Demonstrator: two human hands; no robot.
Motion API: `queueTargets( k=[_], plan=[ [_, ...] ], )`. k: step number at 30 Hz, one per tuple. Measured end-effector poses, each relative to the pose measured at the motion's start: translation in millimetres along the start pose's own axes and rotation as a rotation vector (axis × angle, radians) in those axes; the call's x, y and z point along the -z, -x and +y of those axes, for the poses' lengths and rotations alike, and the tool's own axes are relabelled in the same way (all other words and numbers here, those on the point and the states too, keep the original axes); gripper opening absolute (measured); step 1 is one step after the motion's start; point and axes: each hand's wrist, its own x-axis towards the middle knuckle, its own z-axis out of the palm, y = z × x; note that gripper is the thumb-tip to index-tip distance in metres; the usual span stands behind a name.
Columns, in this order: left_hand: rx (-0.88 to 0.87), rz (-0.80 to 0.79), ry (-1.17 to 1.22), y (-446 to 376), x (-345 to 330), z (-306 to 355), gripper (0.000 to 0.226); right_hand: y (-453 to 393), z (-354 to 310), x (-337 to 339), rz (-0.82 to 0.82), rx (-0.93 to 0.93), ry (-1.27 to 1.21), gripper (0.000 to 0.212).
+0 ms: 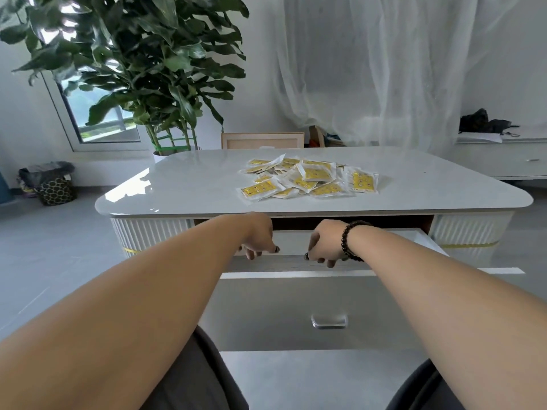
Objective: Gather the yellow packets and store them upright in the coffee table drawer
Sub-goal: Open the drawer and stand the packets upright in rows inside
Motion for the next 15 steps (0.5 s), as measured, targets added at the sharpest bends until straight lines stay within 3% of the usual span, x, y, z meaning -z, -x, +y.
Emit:
queueTargets(
  k=[8,15],
  plan=[
    [0.098,0.28,-0.198,-55.0,29.7,-42.1,0.035,-71.0,-1.7,24.3,0.22,-0.012,0.002,0.03],
    [0.125,0.581,0.173,-124.9,36.2,-64.2,0.037,-139.9,6.6,41.3,0.457,0.031,-0.287,0.021]
  ],
)
